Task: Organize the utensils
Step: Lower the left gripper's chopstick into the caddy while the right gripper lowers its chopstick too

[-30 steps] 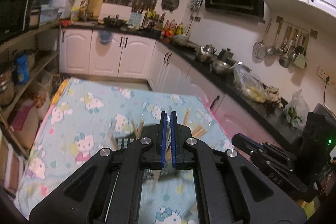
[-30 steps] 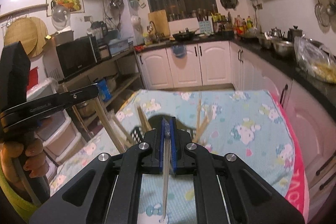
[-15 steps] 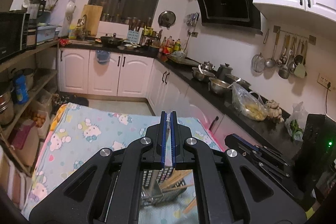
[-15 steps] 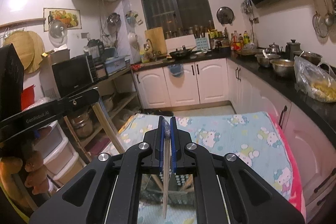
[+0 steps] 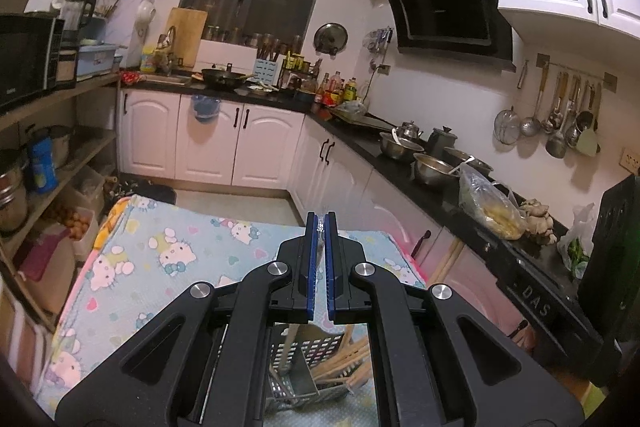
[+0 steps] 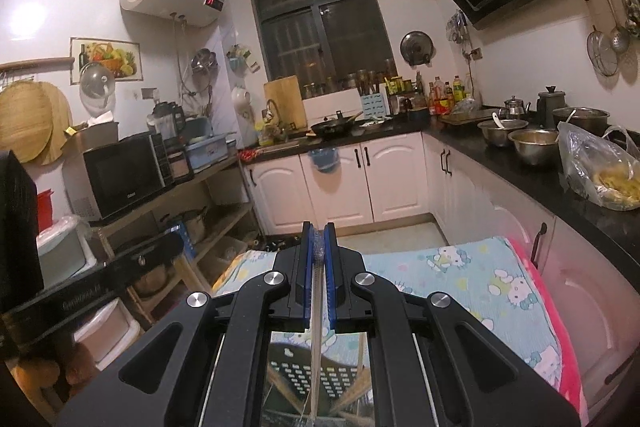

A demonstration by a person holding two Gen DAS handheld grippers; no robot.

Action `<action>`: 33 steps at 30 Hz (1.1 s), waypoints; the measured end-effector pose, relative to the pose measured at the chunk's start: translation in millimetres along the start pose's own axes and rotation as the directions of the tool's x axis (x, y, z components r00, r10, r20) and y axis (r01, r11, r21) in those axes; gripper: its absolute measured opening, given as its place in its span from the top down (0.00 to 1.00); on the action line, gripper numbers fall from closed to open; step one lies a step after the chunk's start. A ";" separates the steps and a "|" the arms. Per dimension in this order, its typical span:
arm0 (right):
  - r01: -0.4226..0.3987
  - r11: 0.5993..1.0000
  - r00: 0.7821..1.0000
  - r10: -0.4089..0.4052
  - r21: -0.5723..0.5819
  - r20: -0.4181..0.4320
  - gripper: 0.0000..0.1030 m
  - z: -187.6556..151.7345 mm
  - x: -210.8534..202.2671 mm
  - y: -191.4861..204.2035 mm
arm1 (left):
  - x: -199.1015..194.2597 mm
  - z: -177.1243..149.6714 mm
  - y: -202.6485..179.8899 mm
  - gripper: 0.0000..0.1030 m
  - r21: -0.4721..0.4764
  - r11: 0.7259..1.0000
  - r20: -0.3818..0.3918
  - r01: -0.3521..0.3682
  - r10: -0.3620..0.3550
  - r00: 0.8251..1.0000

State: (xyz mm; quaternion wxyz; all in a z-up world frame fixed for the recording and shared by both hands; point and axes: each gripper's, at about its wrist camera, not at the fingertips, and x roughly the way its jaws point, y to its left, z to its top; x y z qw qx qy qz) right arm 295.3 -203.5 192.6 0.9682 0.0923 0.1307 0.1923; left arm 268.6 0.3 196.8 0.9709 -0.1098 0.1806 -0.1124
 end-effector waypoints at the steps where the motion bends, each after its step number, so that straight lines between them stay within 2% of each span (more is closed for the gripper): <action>1: 0.008 1.000 1.000 -0.008 -0.003 0.011 0.94 -0.4 2.7 -0.3 | 1.2 -1.4 0.9 1.00 0.000 1.000 -0.003 0.001 -0.001 1.000; 6: 0.029 0.999 0.999 -0.028 -0.030 0.047 0.94 -6.3 14.7 -0.6 | 11.8 -11.3 4.2 1.00 -0.009 1.000 -0.021 0.007 -0.007 1.000; 18: 0.068 0.995 0.997 -0.065 -0.071 0.047 0.94 -40.9 42.5 -10.0 | 31.1 -42.0 8.9 1.00 -0.012 1.000 -0.059 0.000 -0.001 0.998; 33: 0.079 0.996 0.994 -0.081 -0.032 -0.069 0.94 -79.1 48.7 -21.3 | 38.1 -75.0 20.8 1.00 -0.012 1.000 -0.136 -0.025 0.023 0.990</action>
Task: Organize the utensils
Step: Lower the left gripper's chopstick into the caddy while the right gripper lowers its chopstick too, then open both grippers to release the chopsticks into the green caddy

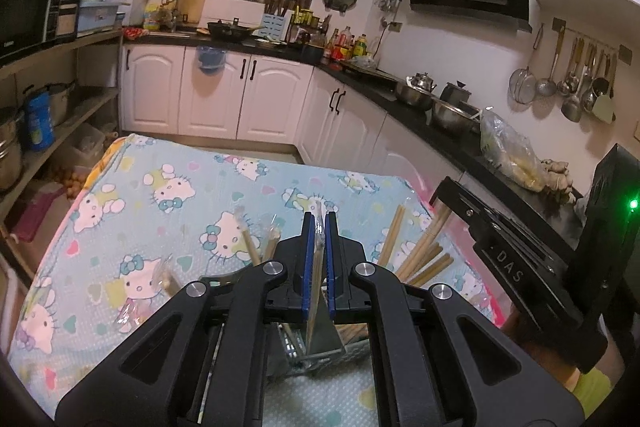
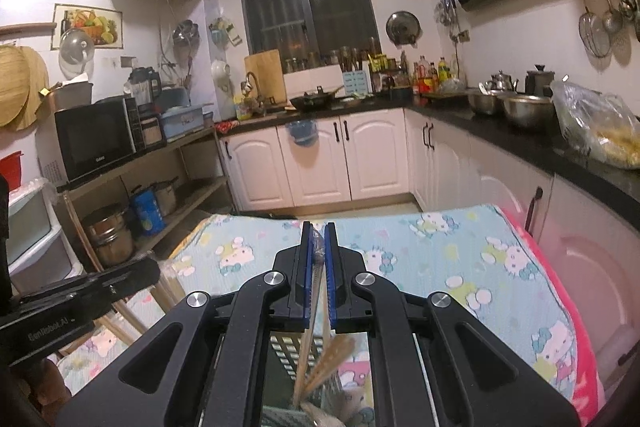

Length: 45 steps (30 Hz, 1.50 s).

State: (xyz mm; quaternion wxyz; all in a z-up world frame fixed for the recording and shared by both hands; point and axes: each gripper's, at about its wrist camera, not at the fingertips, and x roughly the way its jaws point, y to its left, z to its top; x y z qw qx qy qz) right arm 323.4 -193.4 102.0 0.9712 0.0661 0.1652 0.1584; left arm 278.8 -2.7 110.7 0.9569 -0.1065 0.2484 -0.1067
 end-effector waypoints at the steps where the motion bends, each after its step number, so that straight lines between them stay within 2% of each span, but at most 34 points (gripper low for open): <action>1: 0.001 1.000 1.000 -0.001 0.004 -0.005 0.94 -1.7 -0.7 -0.7 | -0.3 -0.6 -0.1 1.00 0.000 1.000 -0.001 -0.001 0.001 1.000; 8: 0.015 1.000 0.998 -0.014 0.017 -0.054 0.93 -10.6 -4.0 -4.7 | -3.8 -5.7 4.7 0.89 -0.014 1.000 -0.021 -0.011 0.010 1.000; 22: 0.014 1.000 0.995 -0.015 -0.009 -0.096 0.72 -16.9 -24.5 0.5 | -22.7 -14.4 3.8 0.64 -0.002 1.000 -0.037 -0.023 0.023 0.999; 23: 0.015 1.000 0.995 -0.016 -0.009 -0.100 0.71 -18.3 -26.7 1.1 | -23.6 -15.6 3.5 0.59 0.000 1.000 -0.041 -0.025 0.025 0.999; 27: 0.014 1.000 0.994 -0.014 -0.005 -0.113 0.66 -23.0 -33.6 1.0 | -27.4 -20.7 3.0 0.53 -0.002 1.000 -0.050 -0.030 0.030 0.998; 29: 0.015 1.000 0.993 -0.016 -0.007 -0.117 0.63 -25.7 -37.3 1.6 | -30.2 -23.5 2.9 0.46 -0.003 1.000 -0.053 -0.031 0.031 0.998; 33: 0.014 1.000 0.993 -0.015 -0.014 -0.121 0.60 -29.6 -45.2 3.0 | -35.5 -27.6 3.7 0.40 -0.004 0.999 -0.058 -0.038 0.037 0.998; 38: 0.011 1.000 0.993 -0.013 -0.014 -0.117 0.52 -35.0 -57.2 3.6 | -41.5 -33.9 4.8 0.37 -0.006 0.999 -0.062 -0.044 0.044 0.997; 40: 0.011 1.000 0.993 -0.012 -0.017 -0.117 0.50 -37.8 -61.4 4.5 | -44.3 -37.5 5.0 0.30 -0.009 0.999 -0.065 -0.045 0.044 0.997; 41: 0.012 1.000 0.993 -0.014 -0.021 -0.118 0.50 -39.6 -63.7 4.8 | -45.7 -39.3 5.5 0.22 -0.009 0.999 -0.066 -0.047 0.046 0.997; 43: 0.011 1.000 0.993 -0.014 -0.026 -0.117 0.44 -43.8 -68.9 5.0 | -49.7 -44.2 5.9 0.21 -0.006 0.999 -0.064 -0.054 0.054 0.996; 45: 0.012 0.999 0.993 -0.016 -0.031 -0.114 0.41 -47.9 -73.0 4.8 | -52.6 -47.6 6.5 0.15 -0.003 0.998 -0.064 -0.060 0.059 0.996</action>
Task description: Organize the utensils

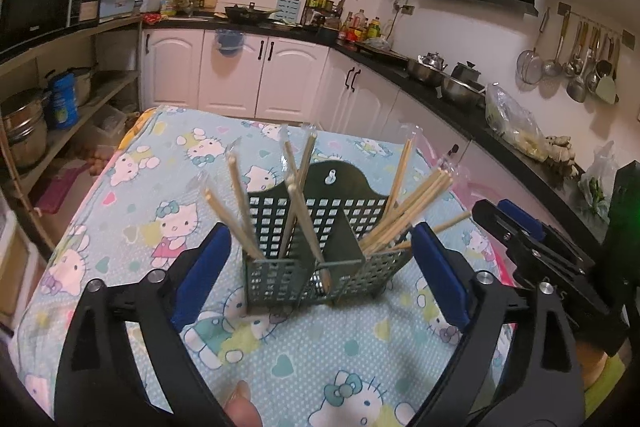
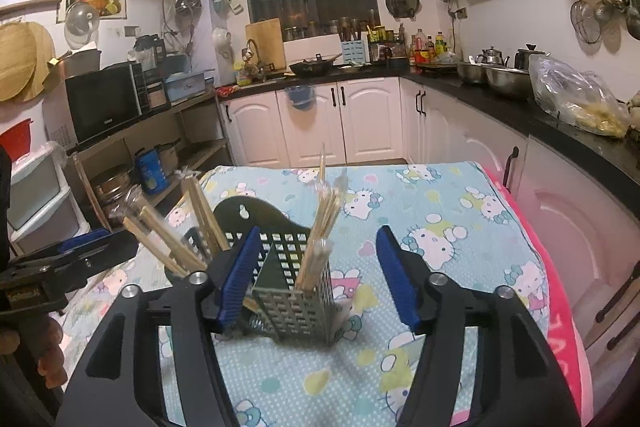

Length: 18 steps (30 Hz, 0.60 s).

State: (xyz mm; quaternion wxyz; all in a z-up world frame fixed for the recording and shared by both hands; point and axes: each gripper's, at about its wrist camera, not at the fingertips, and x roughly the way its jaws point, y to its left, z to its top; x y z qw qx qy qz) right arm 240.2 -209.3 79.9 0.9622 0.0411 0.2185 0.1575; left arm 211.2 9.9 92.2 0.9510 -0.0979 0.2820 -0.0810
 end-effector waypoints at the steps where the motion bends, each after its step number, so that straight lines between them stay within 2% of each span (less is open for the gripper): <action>1: 0.002 1.000 1.000 -0.002 -0.003 0.000 0.39 -2.4 -1.7 0.1 | -1.2 -1.7 0.1 0.14 0.000 1.000 0.001 -0.002 0.002 1.000; 10: 0.019 1.000 1.000 -0.019 -0.012 0.009 0.17 -30.8 -22.2 -0.3 | -9.9 -29.3 5.0 0.11 0.008 0.999 0.004 -0.048 0.048 0.999; 18: 0.039 0.999 0.999 -0.040 -0.018 -0.012 0.11 -58.0 -32.8 1.5 | -14.0 -57.4 9.0 0.11 0.018 0.997 -0.006 -0.081 0.081 0.997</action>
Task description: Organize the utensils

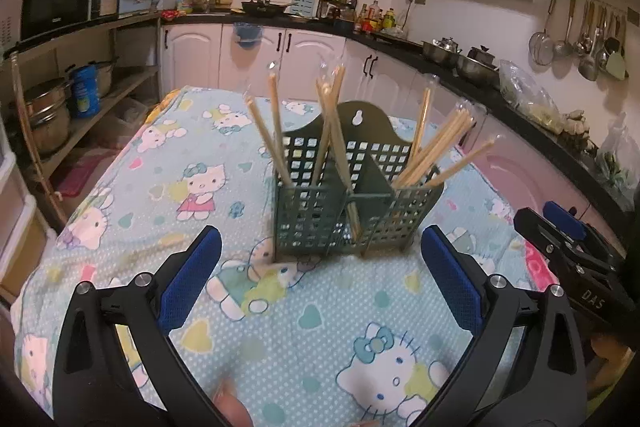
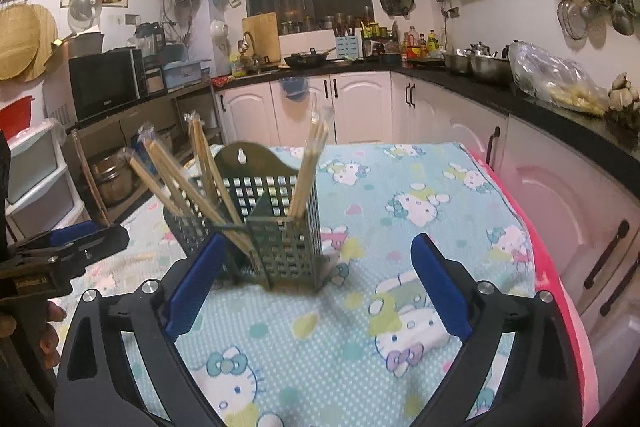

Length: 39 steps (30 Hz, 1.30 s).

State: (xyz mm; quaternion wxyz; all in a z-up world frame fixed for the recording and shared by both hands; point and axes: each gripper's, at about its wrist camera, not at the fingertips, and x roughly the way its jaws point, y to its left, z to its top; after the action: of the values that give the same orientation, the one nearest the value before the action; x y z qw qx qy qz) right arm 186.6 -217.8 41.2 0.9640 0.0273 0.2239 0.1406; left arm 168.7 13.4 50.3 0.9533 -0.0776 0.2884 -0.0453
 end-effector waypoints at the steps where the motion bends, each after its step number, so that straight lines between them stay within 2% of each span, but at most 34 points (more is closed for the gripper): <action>1: 0.001 1.000 1.000 -0.001 0.002 -0.002 0.11 -3.6 -1.1 -0.1 | -1.3 -3.1 0.8 0.11 -0.002 1.000 0.003 -0.001 0.001 1.000; 15: 0.015 0.999 0.999 -0.013 0.029 -0.041 0.07 -51.7 -11.3 -2.5 | -4.2 -49.5 5.6 0.11 -0.013 1.000 0.013 -0.025 0.025 1.000; 26: 0.042 0.999 0.998 -0.041 -0.013 0.042 0.06 -76.3 -21.7 3.5 | -5.0 -73.0 2.5 0.11 0.017 0.998 0.068 -0.060 0.059 0.996; 32: 0.041 0.999 0.998 -0.039 -0.036 0.055 0.06 -86.5 -22.0 8.0 | -0.1 -82.2 2.2 0.11 0.022 0.997 0.074 -0.074 0.072 0.995; 39: 0.047 0.999 0.997 -0.046 -0.009 0.068 0.06 -89.8 -23.2 4.1 | 2.0 -87.2 2.6 0.11 0.029 0.996 0.066 -0.084 0.082 0.994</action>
State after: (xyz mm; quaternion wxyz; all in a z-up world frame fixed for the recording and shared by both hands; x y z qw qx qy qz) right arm 126.2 -221.4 -29.1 0.9742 0.0218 0.1909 0.1183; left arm 121.9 5.1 -22.9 0.9644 -0.0518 0.2594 -0.0075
